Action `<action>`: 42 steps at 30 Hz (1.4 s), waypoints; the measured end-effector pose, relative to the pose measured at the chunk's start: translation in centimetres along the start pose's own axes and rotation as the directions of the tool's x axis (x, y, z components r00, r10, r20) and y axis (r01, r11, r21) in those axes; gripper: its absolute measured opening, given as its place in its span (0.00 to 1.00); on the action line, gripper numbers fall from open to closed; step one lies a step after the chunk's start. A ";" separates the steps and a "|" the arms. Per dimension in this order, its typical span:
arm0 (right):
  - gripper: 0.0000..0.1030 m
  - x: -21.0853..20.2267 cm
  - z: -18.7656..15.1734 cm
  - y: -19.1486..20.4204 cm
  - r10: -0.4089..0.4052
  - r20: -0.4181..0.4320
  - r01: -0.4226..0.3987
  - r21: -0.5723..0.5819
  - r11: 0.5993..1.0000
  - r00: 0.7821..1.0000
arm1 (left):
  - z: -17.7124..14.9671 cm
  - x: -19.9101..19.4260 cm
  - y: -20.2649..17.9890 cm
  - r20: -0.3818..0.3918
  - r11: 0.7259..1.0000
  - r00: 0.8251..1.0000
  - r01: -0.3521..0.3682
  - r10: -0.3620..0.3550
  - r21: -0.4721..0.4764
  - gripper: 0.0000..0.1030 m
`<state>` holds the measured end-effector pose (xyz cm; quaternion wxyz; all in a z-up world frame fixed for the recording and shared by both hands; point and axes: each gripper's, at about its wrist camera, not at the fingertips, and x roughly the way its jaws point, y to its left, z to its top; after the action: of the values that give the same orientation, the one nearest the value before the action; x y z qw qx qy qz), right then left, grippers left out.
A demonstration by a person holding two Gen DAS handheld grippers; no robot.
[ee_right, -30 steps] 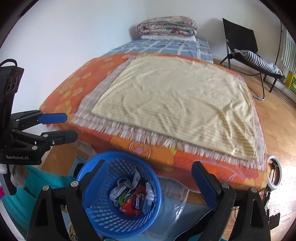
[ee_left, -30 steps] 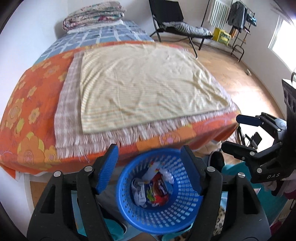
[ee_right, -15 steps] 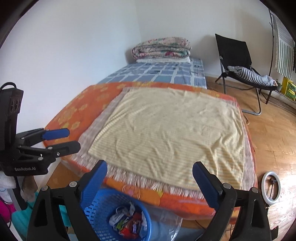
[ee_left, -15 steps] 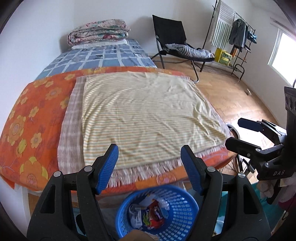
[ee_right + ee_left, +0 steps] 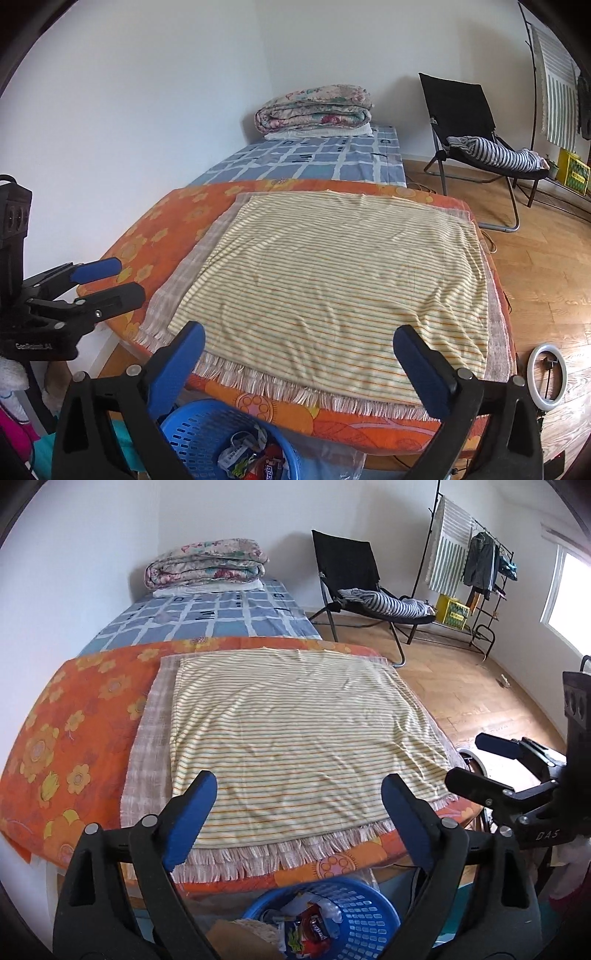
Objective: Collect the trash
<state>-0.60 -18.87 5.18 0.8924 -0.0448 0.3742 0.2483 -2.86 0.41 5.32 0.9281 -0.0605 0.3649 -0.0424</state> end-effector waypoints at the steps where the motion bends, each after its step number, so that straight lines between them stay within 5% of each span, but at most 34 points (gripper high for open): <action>1: 1.00 0.1 0.0 0.0 -0.001 -0.001 0.001 0.001 1.000 1.000 | 0.0 0.1 0.1 -0.001 1.000 1.000 0.005 -0.005 -0.009 0.92; 14: 1.00 0.5 -0.5 -1.0 -0.013 -0.006 0.013 0.024 1.000 1.000 | -0.1 0.2 0.8 -0.020 0.997 1.000 -0.026 0.024 -0.079 0.98; 42: 1.00 0.4 -0.5 -0.8 -0.031 0.008 0.031 0.023 0.999 0.999 | -0.6 0.6 0.9 -0.042 0.995 0.996 -0.077 0.074 -0.063 0.99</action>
<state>-0.28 -19.57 4.49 0.8982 -0.0396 0.3724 0.2303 -2.78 1.18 4.31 0.9191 -0.0760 0.3865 0.0035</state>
